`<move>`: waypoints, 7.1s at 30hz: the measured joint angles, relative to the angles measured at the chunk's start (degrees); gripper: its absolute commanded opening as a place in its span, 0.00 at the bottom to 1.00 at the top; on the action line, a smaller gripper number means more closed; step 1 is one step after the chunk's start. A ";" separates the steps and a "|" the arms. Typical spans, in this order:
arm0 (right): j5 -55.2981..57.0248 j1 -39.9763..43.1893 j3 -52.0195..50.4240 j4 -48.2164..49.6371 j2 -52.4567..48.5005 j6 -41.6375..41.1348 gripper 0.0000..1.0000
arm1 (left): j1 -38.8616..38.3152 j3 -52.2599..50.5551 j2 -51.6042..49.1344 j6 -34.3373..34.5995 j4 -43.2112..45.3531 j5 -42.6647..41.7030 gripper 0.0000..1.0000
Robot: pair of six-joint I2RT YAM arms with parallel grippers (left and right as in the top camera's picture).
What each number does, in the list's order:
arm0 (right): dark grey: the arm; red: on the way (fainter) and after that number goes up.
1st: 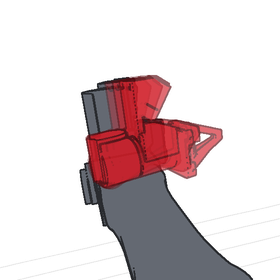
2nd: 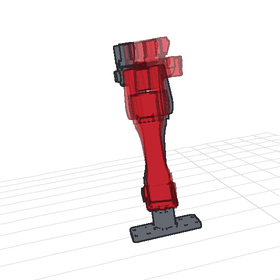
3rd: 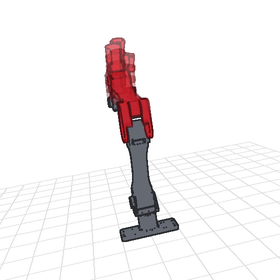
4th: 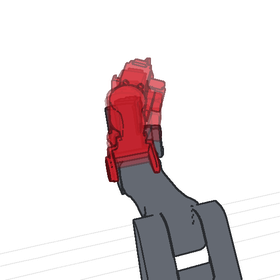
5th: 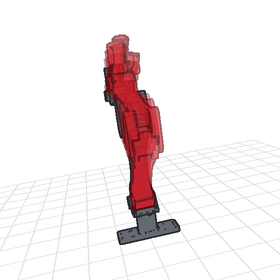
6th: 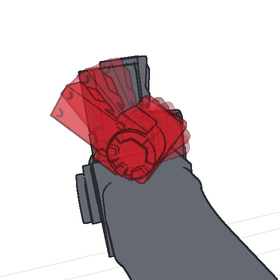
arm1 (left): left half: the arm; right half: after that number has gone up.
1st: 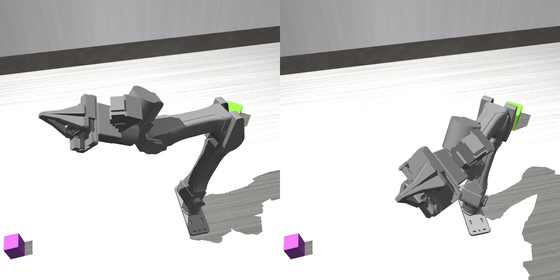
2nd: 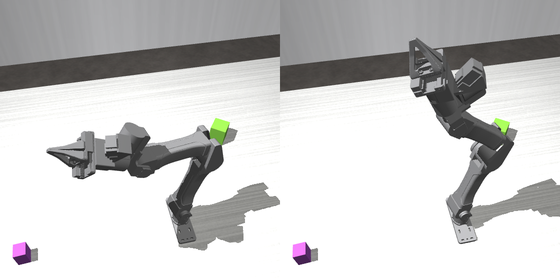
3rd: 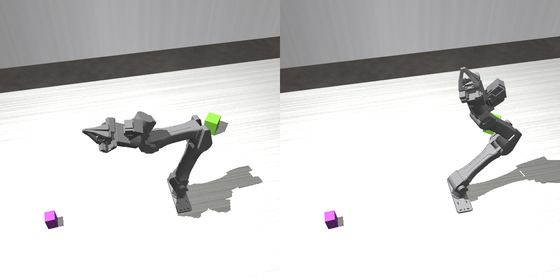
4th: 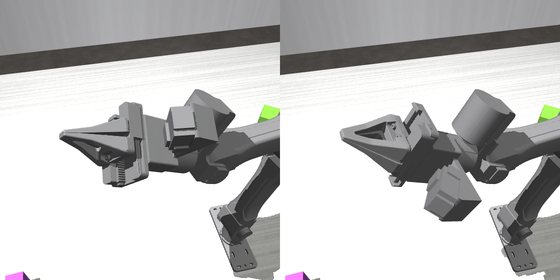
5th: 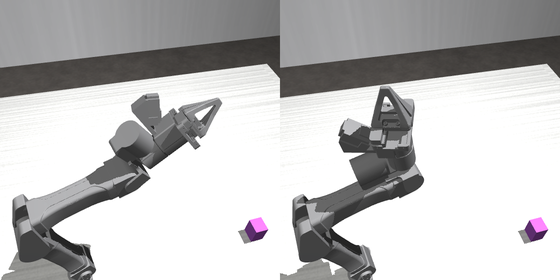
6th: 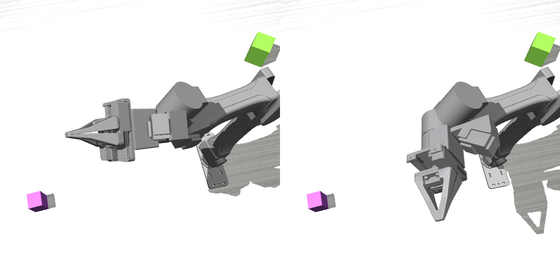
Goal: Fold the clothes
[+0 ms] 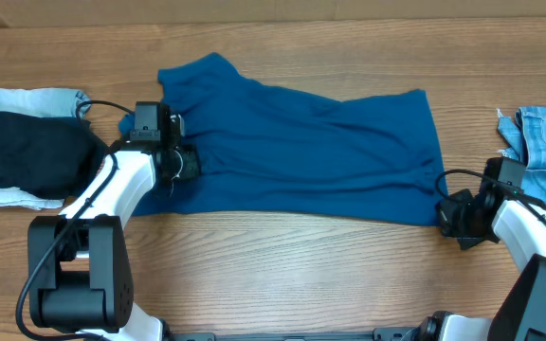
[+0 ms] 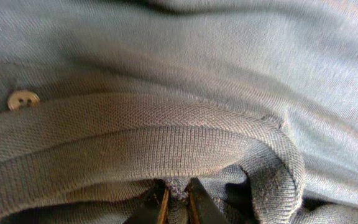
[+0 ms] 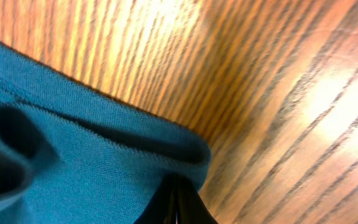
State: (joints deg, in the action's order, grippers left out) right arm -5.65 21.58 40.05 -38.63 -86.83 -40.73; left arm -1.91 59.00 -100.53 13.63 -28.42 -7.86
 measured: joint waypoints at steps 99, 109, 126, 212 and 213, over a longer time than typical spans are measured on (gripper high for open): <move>-25.00 0.39 1.07 -8.94 20.22 28.61 0.13 | -2.21 23.26 -2.62 -14.95 -18.16 -1.03 0.04; -33.81 -17.97 2.27 -9.20 20.17 32.76 0.14 | -9.57 5.97 -2.80 -17.00 1.73 -0.02 0.04; -18.53 -53.48 30.77 -4.48 -12.59 24.20 0.15 | -6.93 32.22 1.86 -12.98 -31.39 8.55 0.16; -12.35 -4.37 4.87 -0.98 -3.69 13.75 0.22 | 15.63 -22.67 17.16 1.07 2.99 -3.76 0.24; -11.72 -4.37 4.83 -0.94 -3.69 13.75 0.21 | 15.63 -22.56 17.16 1.09 2.95 -4.59 0.18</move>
State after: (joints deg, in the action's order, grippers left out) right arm -17.37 17.21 44.88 -39.57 -90.52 -26.98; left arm 13.72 36.45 -83.37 14.72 -25.47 -12.45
